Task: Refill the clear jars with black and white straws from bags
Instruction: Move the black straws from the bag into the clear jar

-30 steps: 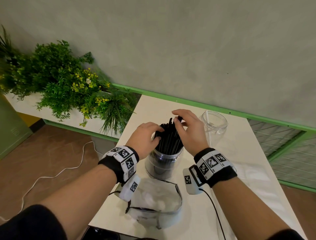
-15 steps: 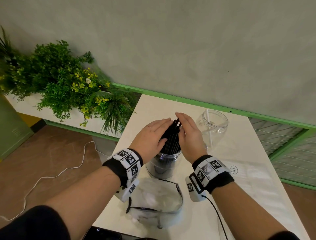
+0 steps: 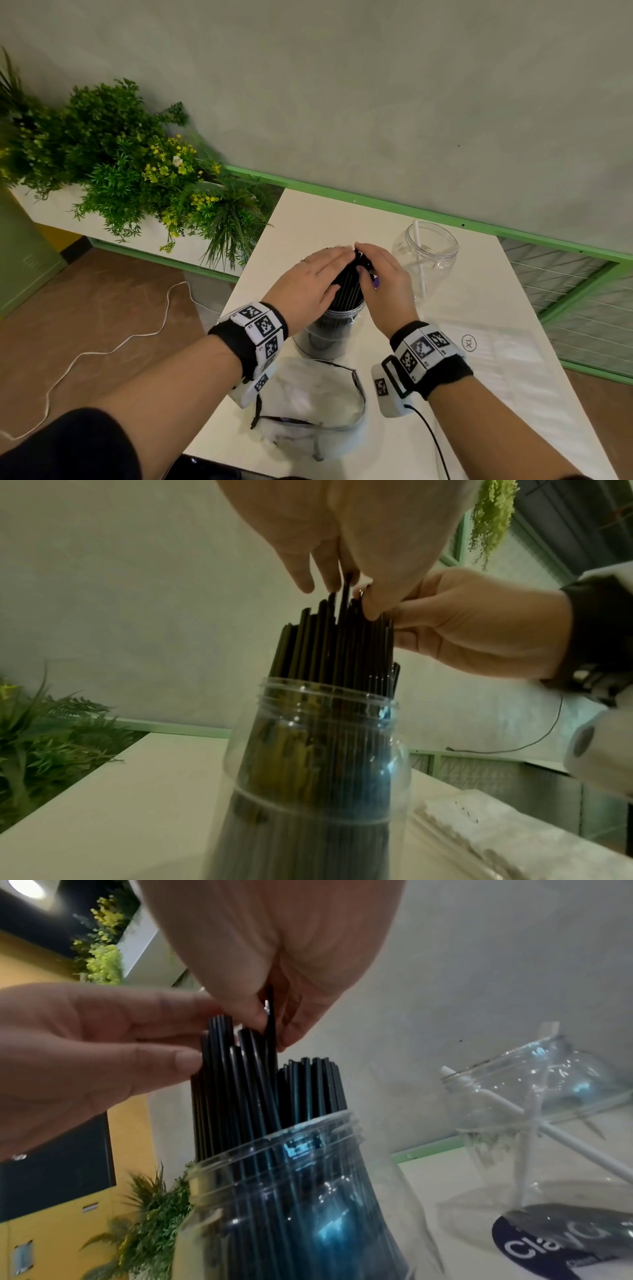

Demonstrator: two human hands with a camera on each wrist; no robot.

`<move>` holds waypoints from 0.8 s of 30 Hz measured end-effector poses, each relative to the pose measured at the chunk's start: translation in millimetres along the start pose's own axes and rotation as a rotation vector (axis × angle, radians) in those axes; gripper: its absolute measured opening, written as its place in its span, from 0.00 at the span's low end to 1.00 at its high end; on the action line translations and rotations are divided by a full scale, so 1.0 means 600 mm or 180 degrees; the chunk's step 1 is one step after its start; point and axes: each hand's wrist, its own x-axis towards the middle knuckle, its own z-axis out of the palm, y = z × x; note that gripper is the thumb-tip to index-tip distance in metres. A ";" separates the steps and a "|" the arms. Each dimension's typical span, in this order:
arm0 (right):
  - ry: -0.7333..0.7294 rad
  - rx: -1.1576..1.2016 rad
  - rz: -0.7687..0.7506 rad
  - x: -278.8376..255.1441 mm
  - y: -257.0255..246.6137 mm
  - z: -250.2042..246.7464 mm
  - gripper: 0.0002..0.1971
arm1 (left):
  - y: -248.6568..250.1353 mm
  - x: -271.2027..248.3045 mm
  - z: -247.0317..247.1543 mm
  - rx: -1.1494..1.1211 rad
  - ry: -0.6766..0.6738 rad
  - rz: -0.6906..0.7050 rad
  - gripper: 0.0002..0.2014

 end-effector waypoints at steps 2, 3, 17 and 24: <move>-0.0017 0.0107 0.0003 -0.001 0.002 -0.002 0.17 | -0.012 -0.010 0.010 0.0089 -0.0094 0.0103 0.22; -0.0034 0.0160 0.0031 -0.002 0.004 -0.003 0.16 | -0.018 -0.016 0.015 0.0142 -0.0111 0.0144 0.21; -0.0215 0.1112 0.1034 -0.007 0.016 -0.003 0.18 | -0.007 -0.024 0.025 0.0713 -0.0824 0.0206 0.26; -0.0108 0.0425 0.0265 -0.012 0.004 -0.007 0.15 | -0.025 -0.043 0.006 0.0559 -0.0631 -0.0168 0.29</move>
